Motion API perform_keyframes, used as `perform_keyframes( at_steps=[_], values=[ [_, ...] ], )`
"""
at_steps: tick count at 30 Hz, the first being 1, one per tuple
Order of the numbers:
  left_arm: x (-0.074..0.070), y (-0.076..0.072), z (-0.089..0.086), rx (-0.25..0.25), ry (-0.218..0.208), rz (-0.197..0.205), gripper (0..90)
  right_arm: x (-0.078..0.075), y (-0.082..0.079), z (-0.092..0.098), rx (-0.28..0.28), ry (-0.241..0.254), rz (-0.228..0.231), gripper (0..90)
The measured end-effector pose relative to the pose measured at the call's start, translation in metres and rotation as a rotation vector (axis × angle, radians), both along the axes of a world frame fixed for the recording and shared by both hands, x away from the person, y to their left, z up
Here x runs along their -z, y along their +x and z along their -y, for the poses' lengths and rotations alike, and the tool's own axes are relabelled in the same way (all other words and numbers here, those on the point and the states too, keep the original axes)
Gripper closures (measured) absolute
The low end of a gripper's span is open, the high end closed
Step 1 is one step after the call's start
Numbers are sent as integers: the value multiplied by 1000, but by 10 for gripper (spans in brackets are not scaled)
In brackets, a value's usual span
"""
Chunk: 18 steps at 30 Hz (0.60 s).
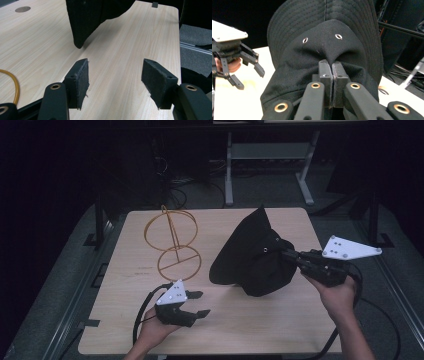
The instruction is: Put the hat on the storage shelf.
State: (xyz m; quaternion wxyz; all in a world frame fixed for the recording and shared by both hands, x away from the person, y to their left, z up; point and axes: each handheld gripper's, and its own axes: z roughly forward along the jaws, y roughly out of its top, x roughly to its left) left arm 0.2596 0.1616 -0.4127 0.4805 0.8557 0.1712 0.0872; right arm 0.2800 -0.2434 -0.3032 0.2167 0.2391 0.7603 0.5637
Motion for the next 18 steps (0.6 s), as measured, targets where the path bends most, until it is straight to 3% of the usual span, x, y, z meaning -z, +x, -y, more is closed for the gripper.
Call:
perform_keyframes(
  at_steps=[4, 18],
  values=[
    [2, 0, 0, 2, 18, 9, 378, -6, 5, -3, -11, 4, -2, 884],
    [4, 2, -3, -4, 4, 8, 362, -26, 18, -13, -36, 14, -13, 885]
  ],
)
